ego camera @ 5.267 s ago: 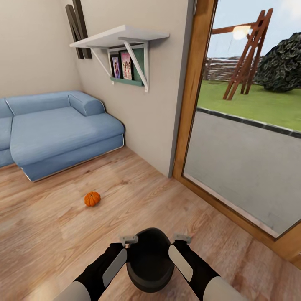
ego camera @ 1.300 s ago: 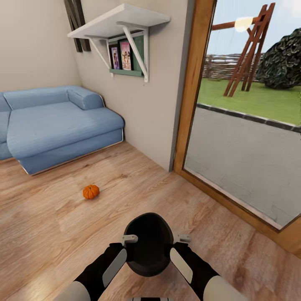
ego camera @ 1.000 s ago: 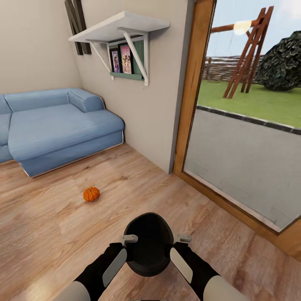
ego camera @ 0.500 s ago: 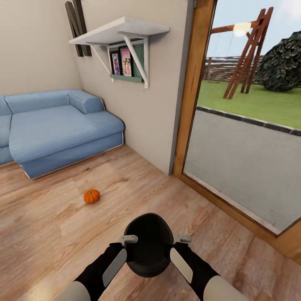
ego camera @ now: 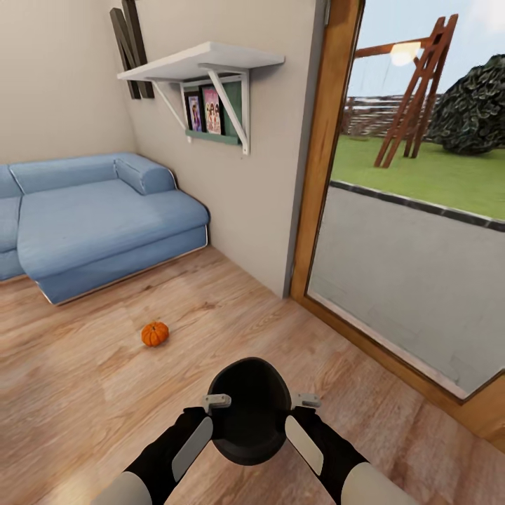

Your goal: Place each of the two pumpkins and all three candles from the living room inside a cabinet in the living room (use any cabinet), then make sure every cabinet is closed, and position the cauldron so it is next to a table in the living room.

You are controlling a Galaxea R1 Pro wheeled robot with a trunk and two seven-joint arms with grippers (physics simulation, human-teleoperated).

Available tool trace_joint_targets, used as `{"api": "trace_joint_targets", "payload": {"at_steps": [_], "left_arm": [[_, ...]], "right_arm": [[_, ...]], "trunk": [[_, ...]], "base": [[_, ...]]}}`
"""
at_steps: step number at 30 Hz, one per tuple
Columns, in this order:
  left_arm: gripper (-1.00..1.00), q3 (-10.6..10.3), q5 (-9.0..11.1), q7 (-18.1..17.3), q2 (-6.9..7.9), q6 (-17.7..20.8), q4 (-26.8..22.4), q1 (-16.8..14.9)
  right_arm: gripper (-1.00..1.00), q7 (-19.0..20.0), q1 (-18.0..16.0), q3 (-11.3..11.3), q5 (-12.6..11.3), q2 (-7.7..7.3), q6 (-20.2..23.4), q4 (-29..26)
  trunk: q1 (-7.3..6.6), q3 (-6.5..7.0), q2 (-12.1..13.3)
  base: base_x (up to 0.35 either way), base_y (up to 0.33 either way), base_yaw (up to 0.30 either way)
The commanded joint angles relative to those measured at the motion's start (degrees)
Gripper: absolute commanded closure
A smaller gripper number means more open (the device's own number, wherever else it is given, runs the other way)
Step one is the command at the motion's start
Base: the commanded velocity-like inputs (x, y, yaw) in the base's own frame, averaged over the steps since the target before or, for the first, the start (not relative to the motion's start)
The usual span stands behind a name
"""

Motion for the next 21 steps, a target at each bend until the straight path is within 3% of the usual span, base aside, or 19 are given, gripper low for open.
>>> {"api": "trace_joint_targets", "payload": {"at_steps": [1,9,21], "left_arm": [[1.0,-0.1,1.8,0.5,0.09,-0.3,-0.1,0.0],[1.0,0.0,1.8,0.4,0.09,-0.3,-0.2,0.0],[1.0,-0.1,1.7,0.4,0.09,-0.3,-0.6,0.0]], "right_arm": [[1.0,1.6,-0.1,-0.1,-0.5,-0.07,-0.4,-1.0],[1.0,1.6,-0.1,-0.1,-0.5,-0.07,-0.4,-1.0],[1.0,1.6,-0.1,-0.1,-0.5,-0.07,-0.4,-1.0]], "trunk": [[-0.24,0.13,0.4],[-2.0,1.57,3.6],[-4.63,3.72,8.4]], "base": [[-0.007,0.0,0.028],[-0.164,0.0,0.138],[-0.226,0.0,0.272]]}}
